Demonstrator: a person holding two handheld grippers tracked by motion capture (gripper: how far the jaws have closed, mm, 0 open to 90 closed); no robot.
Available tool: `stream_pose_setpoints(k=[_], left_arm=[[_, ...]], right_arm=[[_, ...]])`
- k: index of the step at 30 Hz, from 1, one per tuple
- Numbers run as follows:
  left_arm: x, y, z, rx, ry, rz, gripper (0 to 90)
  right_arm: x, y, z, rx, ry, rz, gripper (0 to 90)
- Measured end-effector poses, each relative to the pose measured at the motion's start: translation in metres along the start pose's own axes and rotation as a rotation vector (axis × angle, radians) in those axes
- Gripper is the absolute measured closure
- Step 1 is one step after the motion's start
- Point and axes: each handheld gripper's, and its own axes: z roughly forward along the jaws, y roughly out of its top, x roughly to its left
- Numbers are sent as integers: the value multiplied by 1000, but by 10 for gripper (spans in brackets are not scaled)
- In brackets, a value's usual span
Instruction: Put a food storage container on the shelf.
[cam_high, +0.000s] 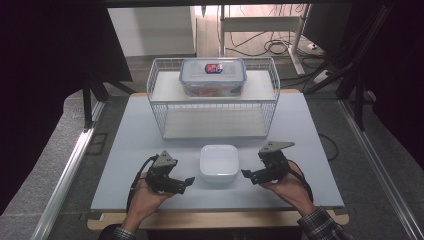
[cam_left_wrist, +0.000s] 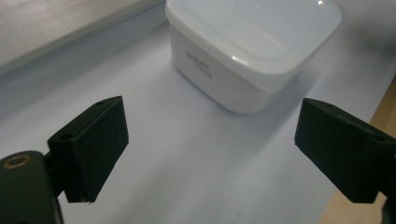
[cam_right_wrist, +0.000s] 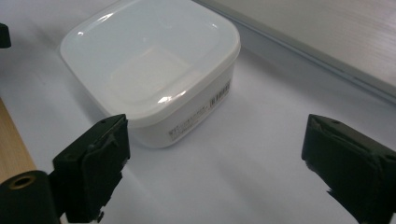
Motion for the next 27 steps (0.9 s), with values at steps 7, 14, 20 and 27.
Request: stream_pose_setpoints(k=[7,14,20,27], left_arm=[[2,32,19,-21,-29,43,124],[-4,48,40,-2,-47,31,89],[6,41,55,14,-72,-44,70],[14,33,66,8,-204,-130,53]], right_arm=[[0,19,7,-18,19,2,216],[3,31,20,15,23,-25,221],[3,31,34,35,25,-17,175],[-3,25,43,54,96,39,154]])
